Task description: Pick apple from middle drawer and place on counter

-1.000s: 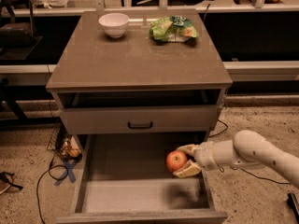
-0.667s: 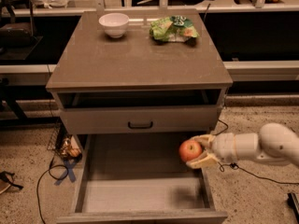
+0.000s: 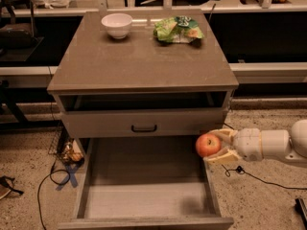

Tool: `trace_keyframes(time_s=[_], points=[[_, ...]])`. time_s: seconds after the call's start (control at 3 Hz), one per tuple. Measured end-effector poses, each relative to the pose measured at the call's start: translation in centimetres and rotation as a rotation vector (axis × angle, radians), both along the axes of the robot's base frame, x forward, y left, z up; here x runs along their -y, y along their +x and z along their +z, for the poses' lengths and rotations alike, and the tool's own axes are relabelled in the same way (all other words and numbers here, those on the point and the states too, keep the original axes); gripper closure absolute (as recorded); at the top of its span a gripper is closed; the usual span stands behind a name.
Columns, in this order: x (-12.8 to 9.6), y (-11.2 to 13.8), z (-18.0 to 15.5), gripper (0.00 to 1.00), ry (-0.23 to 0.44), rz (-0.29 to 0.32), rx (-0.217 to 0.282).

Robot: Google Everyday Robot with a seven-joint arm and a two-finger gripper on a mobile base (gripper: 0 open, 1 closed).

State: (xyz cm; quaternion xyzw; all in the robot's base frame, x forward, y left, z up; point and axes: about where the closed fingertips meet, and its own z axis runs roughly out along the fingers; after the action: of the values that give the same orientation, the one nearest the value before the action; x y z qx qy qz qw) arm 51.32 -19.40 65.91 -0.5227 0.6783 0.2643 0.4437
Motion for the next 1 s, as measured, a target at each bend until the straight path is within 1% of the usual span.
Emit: trace_keyframes(time_s=[0.33,0.67,1.0], points=[[0.6,0.1,1.2,1.00,0.001,-0.014,0.006],[1.7,0.4,6.5,1.00,-0.011,-0.041,0.017],[2.6,1.0,13.9,1.00,-0.040,-0.115,0.030]])
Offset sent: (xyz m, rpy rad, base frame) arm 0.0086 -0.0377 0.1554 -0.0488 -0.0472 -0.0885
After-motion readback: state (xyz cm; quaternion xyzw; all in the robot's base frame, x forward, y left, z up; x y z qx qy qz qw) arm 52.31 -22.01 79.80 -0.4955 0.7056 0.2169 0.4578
